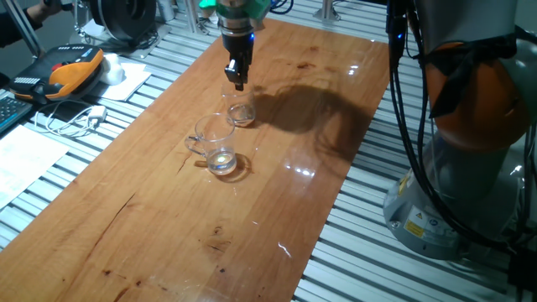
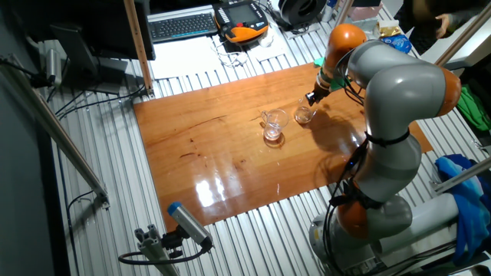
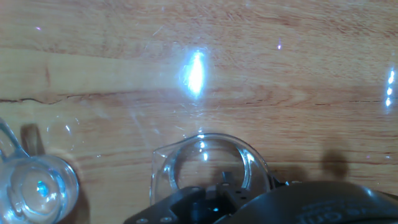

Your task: Pour the water from one cup into another empty cup

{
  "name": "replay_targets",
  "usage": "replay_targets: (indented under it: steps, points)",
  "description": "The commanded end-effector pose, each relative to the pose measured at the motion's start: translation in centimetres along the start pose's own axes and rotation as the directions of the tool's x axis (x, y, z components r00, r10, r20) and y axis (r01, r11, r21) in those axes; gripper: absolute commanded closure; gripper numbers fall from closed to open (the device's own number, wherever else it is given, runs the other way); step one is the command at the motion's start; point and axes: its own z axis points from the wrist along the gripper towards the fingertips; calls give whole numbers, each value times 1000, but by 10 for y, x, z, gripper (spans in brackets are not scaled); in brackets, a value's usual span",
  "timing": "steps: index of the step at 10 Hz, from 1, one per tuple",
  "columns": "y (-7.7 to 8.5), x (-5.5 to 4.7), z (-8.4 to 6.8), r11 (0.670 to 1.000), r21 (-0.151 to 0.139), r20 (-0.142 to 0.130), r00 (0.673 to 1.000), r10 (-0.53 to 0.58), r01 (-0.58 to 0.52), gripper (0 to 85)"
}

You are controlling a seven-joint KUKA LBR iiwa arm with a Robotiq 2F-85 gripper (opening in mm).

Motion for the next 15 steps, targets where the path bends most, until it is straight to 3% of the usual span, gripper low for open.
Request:
replay_targets:
  steps: [1,4,5,9,10,15]
  points:
    - [0,0,0,1000,0,0,1000,-1,1,510]
    - [0,0,1,1000,-2,-2,1000,-22,22,510]
    - [-1,0,1,999,-1,-4,999,-36,36,680]
    - [-2,0,0,998,5,4,998,-59,59,680]
    - [-2,0,0,998,5,6,998,-68,68,850]
    - [-2,0,-1,995,3,-7,995,-97,97,850]
